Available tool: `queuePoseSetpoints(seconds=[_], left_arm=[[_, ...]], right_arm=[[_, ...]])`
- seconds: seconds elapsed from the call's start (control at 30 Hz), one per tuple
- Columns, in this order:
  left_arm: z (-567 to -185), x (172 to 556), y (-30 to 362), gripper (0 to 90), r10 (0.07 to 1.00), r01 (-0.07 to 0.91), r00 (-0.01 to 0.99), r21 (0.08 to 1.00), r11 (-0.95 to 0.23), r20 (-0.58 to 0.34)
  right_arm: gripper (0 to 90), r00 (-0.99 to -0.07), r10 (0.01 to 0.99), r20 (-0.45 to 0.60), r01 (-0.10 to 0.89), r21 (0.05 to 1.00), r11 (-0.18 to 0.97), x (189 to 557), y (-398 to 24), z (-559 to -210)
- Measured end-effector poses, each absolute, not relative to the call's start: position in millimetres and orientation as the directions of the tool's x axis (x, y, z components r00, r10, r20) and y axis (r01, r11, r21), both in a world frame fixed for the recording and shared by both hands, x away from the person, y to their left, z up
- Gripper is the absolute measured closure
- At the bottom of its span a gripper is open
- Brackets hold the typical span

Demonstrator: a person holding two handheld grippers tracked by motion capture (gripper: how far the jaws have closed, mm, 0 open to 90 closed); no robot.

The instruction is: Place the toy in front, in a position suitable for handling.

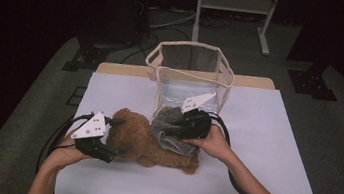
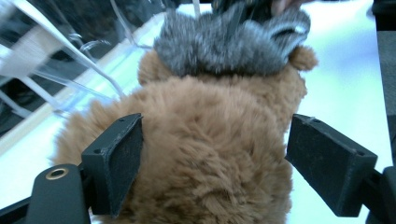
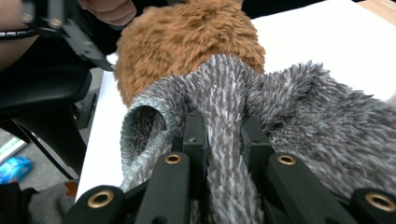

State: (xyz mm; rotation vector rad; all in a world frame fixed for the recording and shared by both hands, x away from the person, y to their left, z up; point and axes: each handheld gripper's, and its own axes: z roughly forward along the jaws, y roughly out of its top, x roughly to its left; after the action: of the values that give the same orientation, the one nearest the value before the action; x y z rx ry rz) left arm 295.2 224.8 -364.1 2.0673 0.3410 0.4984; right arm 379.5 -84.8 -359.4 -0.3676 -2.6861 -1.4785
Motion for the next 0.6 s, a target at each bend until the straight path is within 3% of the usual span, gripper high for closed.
queuePoseSetpoints(seconds=[0.23,0.6], left_arm=[[-384,307,237,18.0,0.481,0.118,0.860,0.852,-0.510,0.169],[-385,311,240,17.9,0.480,0.114,0.857,0.838,-0.533,0.188]], right_arm=[[75.7,-0.956,0.242,0.165,0.269,0.819,0.506,381,-123,-363],[75.6,-0.923,0.334,0.192,0.341,0.810,0.477,390,-157,-379]])
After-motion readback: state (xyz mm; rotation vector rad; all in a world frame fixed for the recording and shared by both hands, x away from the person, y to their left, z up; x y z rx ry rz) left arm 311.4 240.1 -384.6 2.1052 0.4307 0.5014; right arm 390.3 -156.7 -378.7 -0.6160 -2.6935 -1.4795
